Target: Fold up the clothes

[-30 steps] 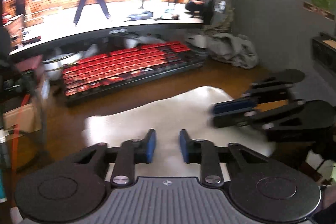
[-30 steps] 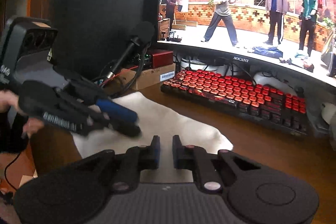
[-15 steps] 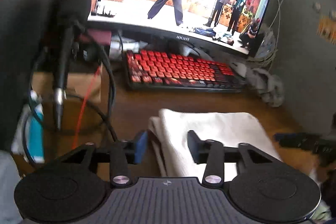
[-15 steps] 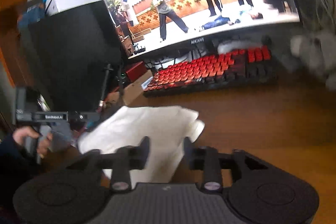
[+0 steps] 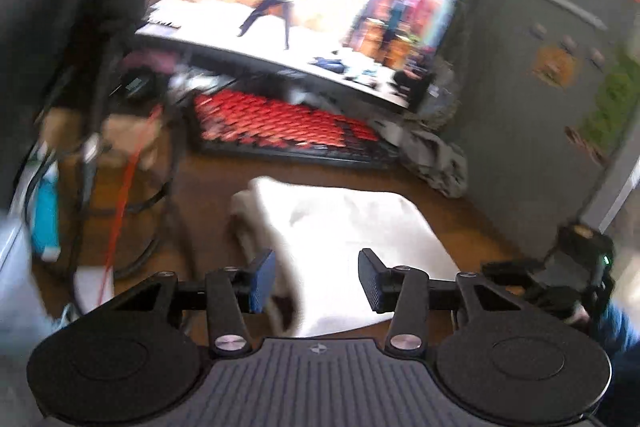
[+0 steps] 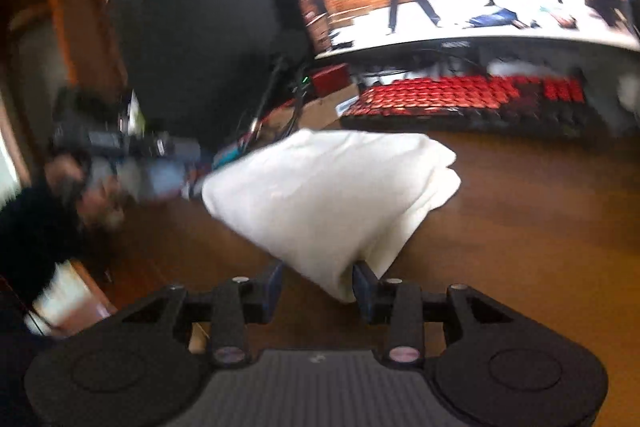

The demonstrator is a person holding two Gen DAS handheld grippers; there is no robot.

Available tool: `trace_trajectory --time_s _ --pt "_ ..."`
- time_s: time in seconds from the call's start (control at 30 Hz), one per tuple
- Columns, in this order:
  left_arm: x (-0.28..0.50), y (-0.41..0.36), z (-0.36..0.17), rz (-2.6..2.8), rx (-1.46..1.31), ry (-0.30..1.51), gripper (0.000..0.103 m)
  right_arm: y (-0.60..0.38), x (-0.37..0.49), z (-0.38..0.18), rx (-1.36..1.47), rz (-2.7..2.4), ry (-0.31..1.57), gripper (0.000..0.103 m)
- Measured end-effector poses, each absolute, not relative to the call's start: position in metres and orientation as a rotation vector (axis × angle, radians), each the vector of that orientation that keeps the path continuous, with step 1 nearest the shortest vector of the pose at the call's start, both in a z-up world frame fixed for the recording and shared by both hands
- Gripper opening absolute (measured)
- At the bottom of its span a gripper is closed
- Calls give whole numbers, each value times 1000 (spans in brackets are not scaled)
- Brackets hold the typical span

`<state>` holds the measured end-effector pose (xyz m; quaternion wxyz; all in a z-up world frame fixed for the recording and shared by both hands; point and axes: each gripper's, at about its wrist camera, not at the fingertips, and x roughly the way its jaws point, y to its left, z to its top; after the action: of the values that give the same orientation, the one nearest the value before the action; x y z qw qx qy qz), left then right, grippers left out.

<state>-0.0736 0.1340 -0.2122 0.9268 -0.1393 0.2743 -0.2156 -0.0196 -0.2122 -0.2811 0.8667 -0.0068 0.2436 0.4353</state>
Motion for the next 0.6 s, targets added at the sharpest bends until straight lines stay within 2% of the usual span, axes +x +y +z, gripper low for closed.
trace_trajectory --time_s 0.03,0.13,0.2,0.23,0.27,0.33,0.6 --pt "-72 126 -208 -467 -255 557 44 -209 -22 -281 -62 909 487 20" --pt "-54 91 -202 -531 -167 558 44 -204 -30 -281 -141 922 429 12" --pt "-34 67 -202 -574 -102 578 35 -204 -38 -281 -145 940 401 11" --pt "-24 54 -203 -596 -69 591 24 -204 -41 -281 -147 949 387 10" --pt "-15 41 -204 -618 -35 605 17 -203 -47 -282 -155 958 371 9" --pt "0 21 -211 -635 49 652 12 -200 -58 -284 -174 976 338 9" --pt "11 17 -214 -612 117 710 11 -218 -68 -294 -126 981 281 5"
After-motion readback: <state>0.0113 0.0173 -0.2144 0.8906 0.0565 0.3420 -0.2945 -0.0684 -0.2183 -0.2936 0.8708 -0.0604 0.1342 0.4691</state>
